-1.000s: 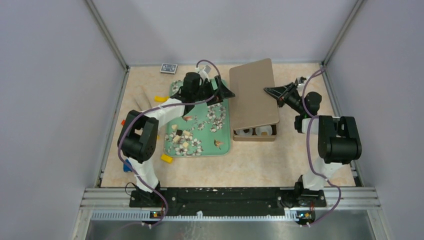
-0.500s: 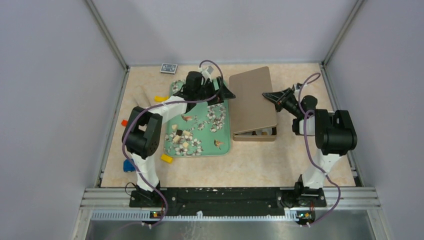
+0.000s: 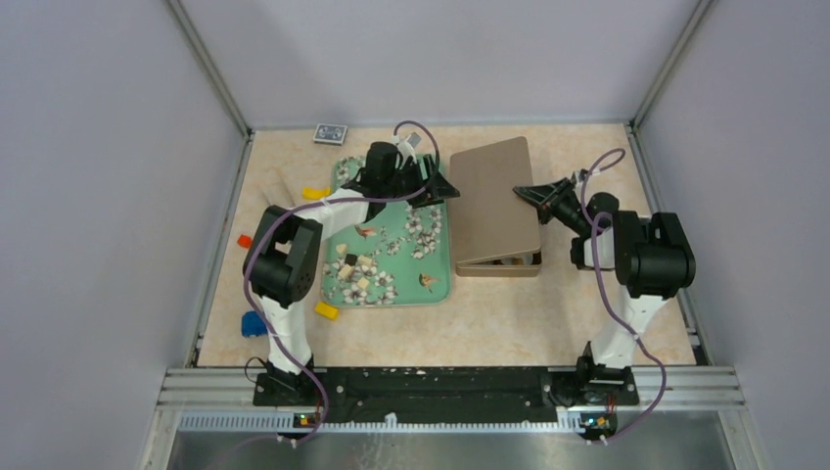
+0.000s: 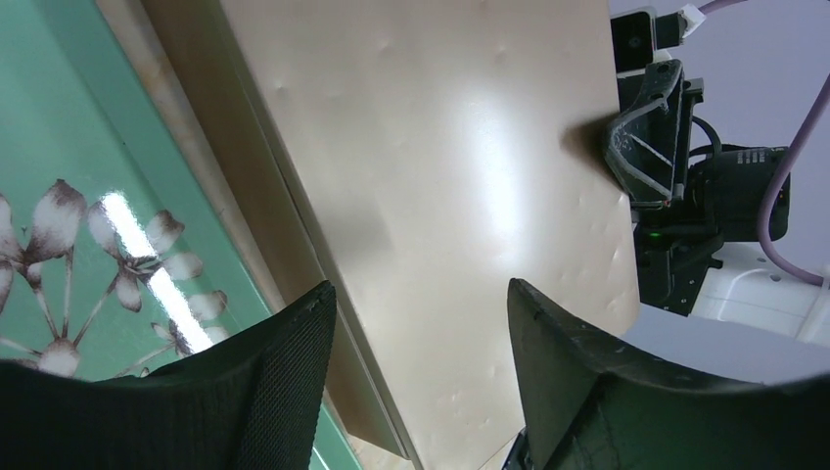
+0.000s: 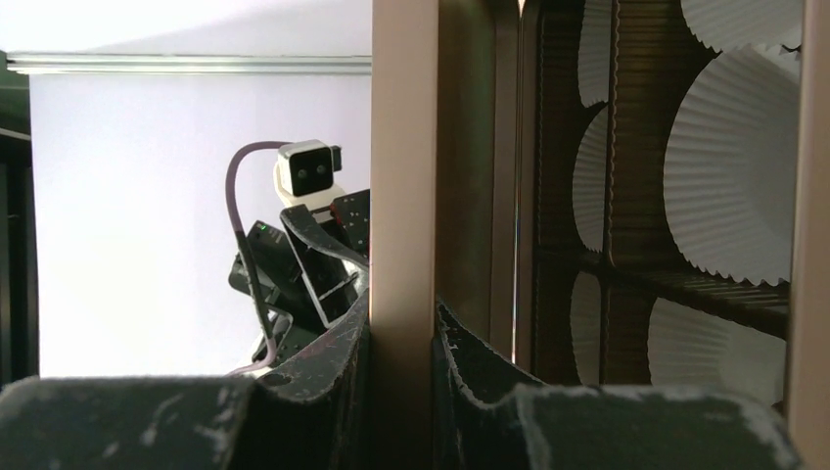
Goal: Pack the chocolate
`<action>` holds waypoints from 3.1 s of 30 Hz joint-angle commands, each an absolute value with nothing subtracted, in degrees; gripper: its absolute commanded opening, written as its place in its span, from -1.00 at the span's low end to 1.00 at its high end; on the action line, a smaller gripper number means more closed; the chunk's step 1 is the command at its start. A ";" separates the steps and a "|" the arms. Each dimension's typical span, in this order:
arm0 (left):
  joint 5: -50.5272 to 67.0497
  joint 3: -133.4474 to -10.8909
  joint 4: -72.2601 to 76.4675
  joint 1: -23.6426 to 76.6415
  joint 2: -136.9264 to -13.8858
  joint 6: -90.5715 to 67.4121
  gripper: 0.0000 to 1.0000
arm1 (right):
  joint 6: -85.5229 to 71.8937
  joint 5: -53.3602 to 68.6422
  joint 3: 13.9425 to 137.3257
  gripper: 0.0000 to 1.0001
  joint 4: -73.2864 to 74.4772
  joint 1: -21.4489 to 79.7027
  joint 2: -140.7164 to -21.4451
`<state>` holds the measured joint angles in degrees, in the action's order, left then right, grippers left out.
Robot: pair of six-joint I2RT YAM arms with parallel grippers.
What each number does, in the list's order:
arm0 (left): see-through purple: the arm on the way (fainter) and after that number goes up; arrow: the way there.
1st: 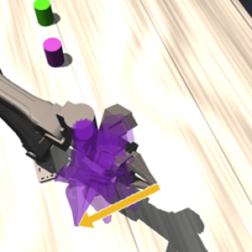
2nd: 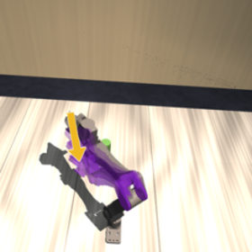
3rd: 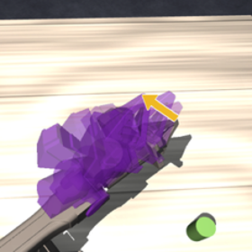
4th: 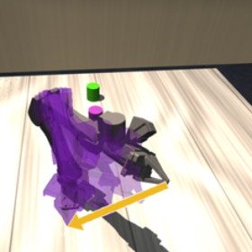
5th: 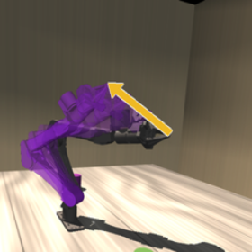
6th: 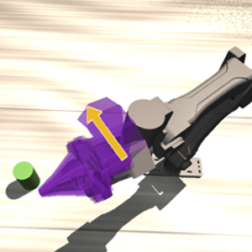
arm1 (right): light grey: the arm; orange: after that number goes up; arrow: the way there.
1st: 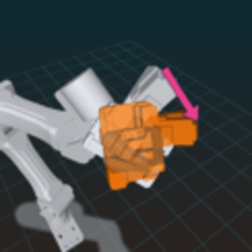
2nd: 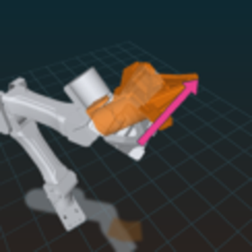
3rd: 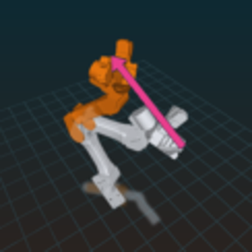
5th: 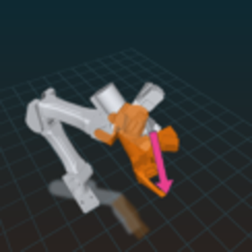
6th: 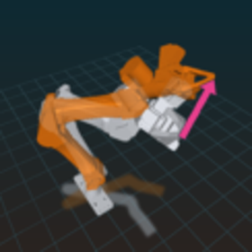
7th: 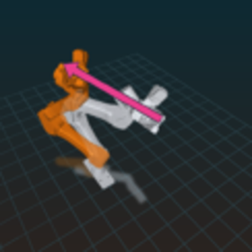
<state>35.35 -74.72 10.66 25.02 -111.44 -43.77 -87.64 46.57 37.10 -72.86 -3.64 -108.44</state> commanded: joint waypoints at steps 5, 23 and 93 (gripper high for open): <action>36.82 -74.90 13.89 25.39 -112.43 -43.85 0.26 | -87.65 46.58 36.09 -1.00 -79.94 -5.13 -108.46; 37.24 -75.66 13.79 26.58 -114.44 -44.23 -0.02 | -88.49 47.80 35.54 -1.00 -82.93 -5.75 -110.60; 34.03 -83.34 5.78 29.97 -120.46 -40.50 -0.21 | -42.73 33.52 43.76 0.59 -11.03 -8.77 -83.68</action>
